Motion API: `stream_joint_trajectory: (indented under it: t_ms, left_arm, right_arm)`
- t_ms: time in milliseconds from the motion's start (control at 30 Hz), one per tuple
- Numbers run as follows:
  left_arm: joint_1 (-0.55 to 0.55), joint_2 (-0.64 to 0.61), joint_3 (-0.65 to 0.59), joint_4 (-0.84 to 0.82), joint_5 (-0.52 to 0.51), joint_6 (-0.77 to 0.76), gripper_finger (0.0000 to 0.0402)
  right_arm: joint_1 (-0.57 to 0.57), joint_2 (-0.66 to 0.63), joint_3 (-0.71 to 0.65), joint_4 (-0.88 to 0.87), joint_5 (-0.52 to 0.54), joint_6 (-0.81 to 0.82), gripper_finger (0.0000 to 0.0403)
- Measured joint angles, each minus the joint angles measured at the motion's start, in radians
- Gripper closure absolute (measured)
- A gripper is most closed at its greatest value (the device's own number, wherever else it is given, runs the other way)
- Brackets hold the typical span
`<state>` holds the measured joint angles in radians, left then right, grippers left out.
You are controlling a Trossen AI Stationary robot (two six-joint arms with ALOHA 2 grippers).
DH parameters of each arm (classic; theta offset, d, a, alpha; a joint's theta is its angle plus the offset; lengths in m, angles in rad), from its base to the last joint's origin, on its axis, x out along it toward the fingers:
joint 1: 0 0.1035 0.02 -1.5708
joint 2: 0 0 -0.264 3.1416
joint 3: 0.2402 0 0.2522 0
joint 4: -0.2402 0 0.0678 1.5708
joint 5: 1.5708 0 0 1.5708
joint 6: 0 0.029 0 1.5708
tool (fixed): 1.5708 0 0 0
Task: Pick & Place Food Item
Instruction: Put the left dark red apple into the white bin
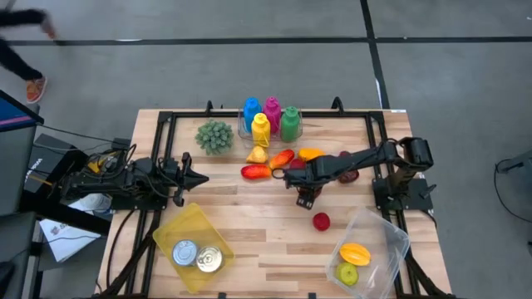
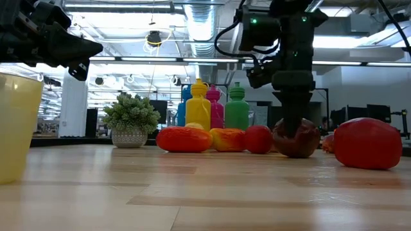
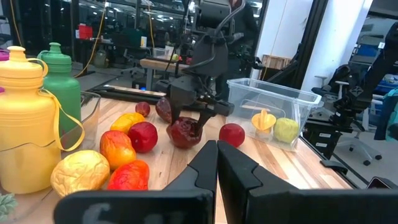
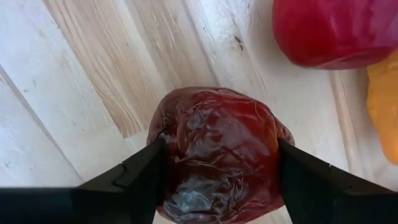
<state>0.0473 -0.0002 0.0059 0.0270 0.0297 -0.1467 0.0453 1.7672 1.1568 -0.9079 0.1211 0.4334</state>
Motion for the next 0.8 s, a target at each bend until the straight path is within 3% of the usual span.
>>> stream_joint_trajectory:
  t_ms: [200,400,600,800]
  left_arm:
    - [0.0,0.0,0.0,0.0,0.0,0.0,0.0401]
    - [0.0,0.0,0.0,0.006,0.001,0.0,0.0401]
    - [0.0,0.0,0.0,0.015,0.003,0.0,0.0401]
    - [0.0,0.0,0.0,0.019,0.002,0.0,0.0401]
  right_arm:
    - [0.033,-0.024,0.024,-0.014,-0.035,0.043,0.0153]
    - [0.08,-0.144,0.06,0.038,-0.028,0.172,0.0154]
    - [0.178,-0.296,0.063,0.278,-0.076,0.267,0.0154]
    - [0.272,-0.392,0.065,0.524,-0.049,0.354,0.0154]
